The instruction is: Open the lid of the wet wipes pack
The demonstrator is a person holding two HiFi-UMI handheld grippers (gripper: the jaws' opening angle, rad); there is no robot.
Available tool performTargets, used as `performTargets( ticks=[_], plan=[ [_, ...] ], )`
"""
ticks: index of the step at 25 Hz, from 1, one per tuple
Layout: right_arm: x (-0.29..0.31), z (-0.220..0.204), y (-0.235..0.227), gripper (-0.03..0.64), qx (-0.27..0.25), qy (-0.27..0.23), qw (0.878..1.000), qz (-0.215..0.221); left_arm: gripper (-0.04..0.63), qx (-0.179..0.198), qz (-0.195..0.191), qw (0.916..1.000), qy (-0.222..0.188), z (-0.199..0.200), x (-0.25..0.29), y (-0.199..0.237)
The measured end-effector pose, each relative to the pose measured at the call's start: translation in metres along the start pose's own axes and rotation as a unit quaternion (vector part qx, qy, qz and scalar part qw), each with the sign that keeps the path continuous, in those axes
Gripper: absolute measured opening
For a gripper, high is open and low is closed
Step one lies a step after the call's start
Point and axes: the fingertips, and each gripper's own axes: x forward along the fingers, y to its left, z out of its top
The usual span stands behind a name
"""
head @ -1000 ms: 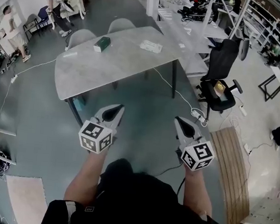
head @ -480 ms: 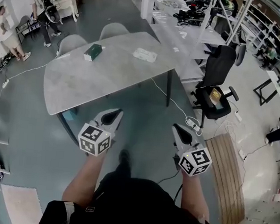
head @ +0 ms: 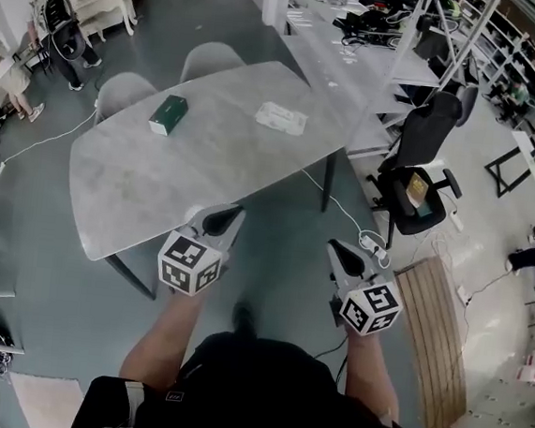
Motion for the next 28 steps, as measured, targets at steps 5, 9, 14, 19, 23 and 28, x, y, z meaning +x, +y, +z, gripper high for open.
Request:
performTargets(
  ticks=[5, 9, 14, 19, 23, 28],
  plan=[
    [0.065, 0.020, 0.009, 0.019, -0.014, 0.018, 1.000, 0.021, 0.011, -0.006, -0.005, 0.9999, -0.007, 0.007, 0.012, 0.051],
    [0.105, 0.027, 0.019, 0.019, -0.028, 0.031, 0.998, 0.042, 0.011, -0.019, 0.005, 0.9997, -0.013, 0.004, 0.012, 0.084],
    [0.144, 0.027, 0.017, 0.020, -0.028, 0.039, 0.997, 0.062, 0.011, -0.030, 0.012, 0.9995, -0.001, -0.009, 0.023, 0.110],
    [0.176, 0.025, -0.009, 0.020, -0.010, 0.043, 0.996, 0.072, 0.011, -0.026, 0.020, 0.9994, 0.008, -0.007, 0.049, 0.131],
    [0.210, 0.032, -0.039, 0.019, -0.006, 0.041, 0.996, 0.079, 0.011, -0.023, 0.033, 0.9992, 0.006, 0.002, 0.076, 0.156],
    [0.256, 0.048, -0.077, 0.018, -0.014, 0.048, 0.993, 0.105, 0.011, -0.032, 0.051, 0.9981, 0.012, 0.010, 0.123, 0.181]
  ],
)
